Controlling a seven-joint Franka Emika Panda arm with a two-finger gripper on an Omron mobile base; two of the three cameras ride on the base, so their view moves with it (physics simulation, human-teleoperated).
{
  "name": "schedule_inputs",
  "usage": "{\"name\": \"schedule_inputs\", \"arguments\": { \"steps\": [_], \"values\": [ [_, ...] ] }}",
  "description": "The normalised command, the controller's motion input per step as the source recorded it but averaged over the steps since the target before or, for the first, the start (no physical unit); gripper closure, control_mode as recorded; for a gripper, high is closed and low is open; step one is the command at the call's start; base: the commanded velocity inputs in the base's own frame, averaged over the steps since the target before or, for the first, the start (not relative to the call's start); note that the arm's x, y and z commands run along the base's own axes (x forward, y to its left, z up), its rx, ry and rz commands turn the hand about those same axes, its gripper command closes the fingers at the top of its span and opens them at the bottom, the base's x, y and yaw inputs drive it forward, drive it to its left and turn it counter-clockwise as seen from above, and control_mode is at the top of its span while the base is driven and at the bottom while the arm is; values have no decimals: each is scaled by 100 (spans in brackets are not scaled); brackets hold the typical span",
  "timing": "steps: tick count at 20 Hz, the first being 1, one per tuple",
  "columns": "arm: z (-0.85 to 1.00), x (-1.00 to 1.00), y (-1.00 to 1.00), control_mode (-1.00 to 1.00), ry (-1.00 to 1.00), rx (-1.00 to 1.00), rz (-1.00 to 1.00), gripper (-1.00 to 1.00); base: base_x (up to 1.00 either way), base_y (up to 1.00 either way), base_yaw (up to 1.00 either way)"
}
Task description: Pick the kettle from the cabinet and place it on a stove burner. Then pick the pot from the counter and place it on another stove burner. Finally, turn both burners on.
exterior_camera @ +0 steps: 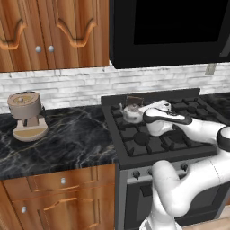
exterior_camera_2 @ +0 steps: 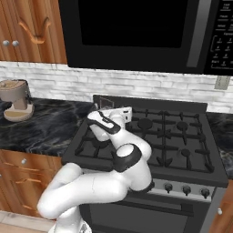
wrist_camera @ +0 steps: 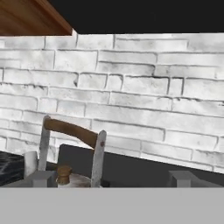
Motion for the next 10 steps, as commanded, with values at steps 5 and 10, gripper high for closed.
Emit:
{"name": "schedule_inputs", "arguments": {
  "steps": [5,10],
  "values": [
    [50,-45,0,-100,10,-15,0,-100,0,0,0],
    [57,-56,0,-100,11,-17,0,-100,0,0,0]
  ]
}}
